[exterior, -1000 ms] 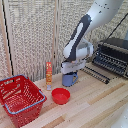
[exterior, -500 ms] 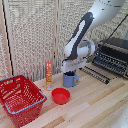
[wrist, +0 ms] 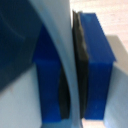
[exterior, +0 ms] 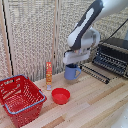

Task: Observe the blue drinking vessel close to you. Point your gripping mechanism towards the blue drinking vessel. Softly grip the blue drinking vessel using your gripping mechanism. Move your gripping mechanism and the blue drinking vessel above the receptacle. Let go of the blue drinking vessel into the receptacle.

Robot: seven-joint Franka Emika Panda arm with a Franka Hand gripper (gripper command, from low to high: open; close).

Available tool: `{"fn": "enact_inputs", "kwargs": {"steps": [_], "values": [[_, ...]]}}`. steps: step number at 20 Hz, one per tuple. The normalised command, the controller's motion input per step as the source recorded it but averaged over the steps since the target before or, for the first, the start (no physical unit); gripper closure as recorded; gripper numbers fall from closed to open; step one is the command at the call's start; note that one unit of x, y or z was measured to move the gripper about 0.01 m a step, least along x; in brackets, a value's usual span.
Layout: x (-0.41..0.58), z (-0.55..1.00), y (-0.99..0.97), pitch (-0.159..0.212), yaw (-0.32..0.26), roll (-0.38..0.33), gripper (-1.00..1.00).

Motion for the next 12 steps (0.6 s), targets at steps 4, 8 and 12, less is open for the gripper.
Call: {"fn": "enact_inputs", "kwargs": {"steps": [4,8,12], "values": [[0.538,1.00,-0.05,0.006,-0.026,0.000,1.00],[0.493,0.99,0.32,0.055,-0.016,0.008,1.00],[0.265,0.88,0.78,0.087,0.001,0.045,1.00]]}}
